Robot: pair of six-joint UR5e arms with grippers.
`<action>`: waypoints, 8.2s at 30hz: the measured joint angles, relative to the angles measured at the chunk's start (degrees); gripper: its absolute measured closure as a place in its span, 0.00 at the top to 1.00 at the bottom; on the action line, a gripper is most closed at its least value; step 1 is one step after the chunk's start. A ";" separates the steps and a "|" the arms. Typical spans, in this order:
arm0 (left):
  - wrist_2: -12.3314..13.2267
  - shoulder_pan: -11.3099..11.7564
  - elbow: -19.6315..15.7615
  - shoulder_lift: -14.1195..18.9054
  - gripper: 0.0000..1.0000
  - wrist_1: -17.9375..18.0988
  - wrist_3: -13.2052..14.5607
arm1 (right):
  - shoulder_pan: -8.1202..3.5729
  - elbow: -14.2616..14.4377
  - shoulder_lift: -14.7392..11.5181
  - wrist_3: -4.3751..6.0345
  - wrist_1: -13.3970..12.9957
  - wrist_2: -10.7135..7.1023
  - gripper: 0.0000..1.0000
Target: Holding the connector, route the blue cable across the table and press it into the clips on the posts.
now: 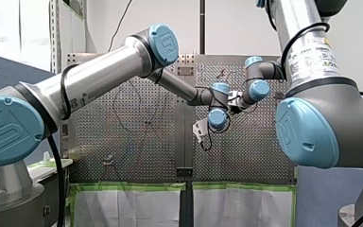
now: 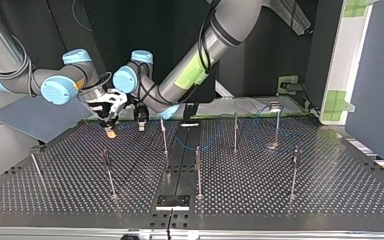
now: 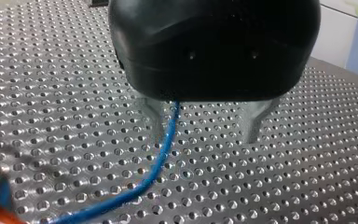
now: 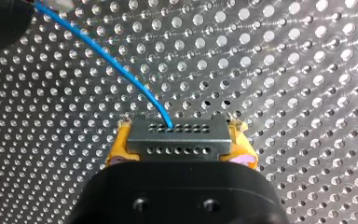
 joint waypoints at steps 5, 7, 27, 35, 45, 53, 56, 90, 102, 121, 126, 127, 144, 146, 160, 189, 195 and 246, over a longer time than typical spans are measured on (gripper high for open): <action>-1.26 -0.20 0.02 0.02 0.00 -0.55 -0.04 | -0.03 0.00 0.00 0.00 -0.03 -0.01 0.00; -1.78 -0.21 0.04 0.02 0.00 -0.89 -0.39 | -0.05 -0.01 0.00 0.00 -0.03 -0.01 0.00; -8.12 -1.25 -0.05 5.32 0.00 -6.27 -3.03 | -0.52 -2.03 -3.75 0.93 1.00 -0.52 0.00; -10.18 -2.17 -0.11 9.31 0.00 -6.81 -2.65 | -1.05 -2.96 -7.62 2.11 2.71 -1.87 0.00; -11.88 -3.20 -0.11 12.55 0.00 -7.62 -1.49 | -1.41 -3.08 -10.71 2.38 4.59 -2.60 0.00; -13.97 -4.51 -0.08 14.39 0.00 -9.06 -0.43 | -2.02 -3.18 -13.66 3.07 5.49 -3.92 0.00; -13.96 -4.79 -0.10 14.44 0.00 -9.00 -0.11 | -2.40 -3.25 -14.14 3.14 5.70 -4.01 0.00; -3.48 1.34 2.80 14.45 0.00 0.20 5.47 | -3.59 -6.56 -13.90 4.10 7.42 -7.57 0.00; 1.88 3.17 2.51 14.18 0.00 2.08 6.02 | -4.24 -6.75 -11.95 3.97 6.82 -8.08 0.00; 4.29 3.60 2.44 12.10 0.56 0.47 6.26 | -5.81 -7.80 -10.03 3.76 6.07 -10.24 0.00; 4.08 3.28 2.43 12.13 1.00 -1.63 5.51 | -5.93 -7.88 -10.02 3.71 5.95 -10.69 0.00; 3.93 3.25 2.43 12.14 1.00 -2.06 5.34 | -5.93 -7.88 -10.02 3.70 5.94 -10.74 0.00; -1.11 0.97 2.43 13.70 1.00 -10.18 3.63 | -5.96 -7.90 -9.95 3.64 5.94 -10.82 0.00; -1.58 0.35 2.42 13.77 1.00 -11.24 3.46 | -5.96 -7.89 -9.95 3.68 5.94 -10.82 0.00; -0.79 -2.04 -2.50 18.84 1.00 -9.96 4.11 | -5.55 -7.83 -9.93 3.83 6.04 -10.82 0.00; -0.75 -2.32 -16.47 32.80 1.00 3.97 7.29 | -5.42 -7.81 -9.86 3.61 6.05 -10.68 0.00; -0.76 -2.90 -19.43 35.75 1.00 6.91 6.27 | -5.37 -7.82 -9.86 3.60 6.11 -10.66 0.00; -0.09 -2.17 -44.65 52.02 1.00 32.13 13.92 | -4.65 -7.80 -9.85 3.52 6.12 -10.61 0.00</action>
